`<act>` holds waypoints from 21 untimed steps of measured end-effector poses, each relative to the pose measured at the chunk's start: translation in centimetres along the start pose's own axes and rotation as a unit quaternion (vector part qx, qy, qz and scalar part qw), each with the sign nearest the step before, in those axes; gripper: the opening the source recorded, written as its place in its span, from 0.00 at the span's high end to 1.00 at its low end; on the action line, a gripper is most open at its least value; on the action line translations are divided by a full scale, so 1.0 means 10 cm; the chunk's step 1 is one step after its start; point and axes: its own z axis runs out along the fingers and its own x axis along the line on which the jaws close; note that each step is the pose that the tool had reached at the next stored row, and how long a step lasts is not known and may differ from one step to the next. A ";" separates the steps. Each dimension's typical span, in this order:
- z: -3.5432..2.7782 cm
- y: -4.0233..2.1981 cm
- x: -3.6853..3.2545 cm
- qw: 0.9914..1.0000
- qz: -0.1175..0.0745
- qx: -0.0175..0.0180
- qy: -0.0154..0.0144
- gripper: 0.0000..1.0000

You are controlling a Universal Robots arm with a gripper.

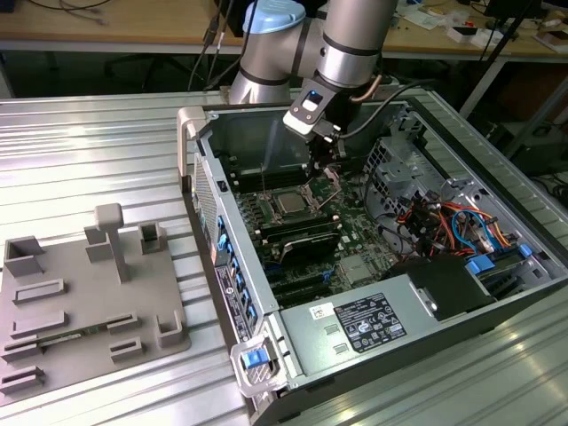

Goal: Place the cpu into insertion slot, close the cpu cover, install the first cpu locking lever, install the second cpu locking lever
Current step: 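Close the cpu cover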

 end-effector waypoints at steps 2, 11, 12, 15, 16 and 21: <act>0.001 0.046 0.001 1.000 0.000 0.000 0.000 0.89; 0.014 0.374 0.007 1.000 0.000 0.000 0.000 0.89; 0.015 0.397 0.008 1.000 0.000 0.000 0.000 0.89; 0.019 0.499 0.011 1.000 0.000 0.000 0.000 0.89; 0.021 0.526 0.011 1.000 0.000 0.000 0.000 0.89; 0.037 0.637 0.014 1.000 0.000 0.000 0.000 0.89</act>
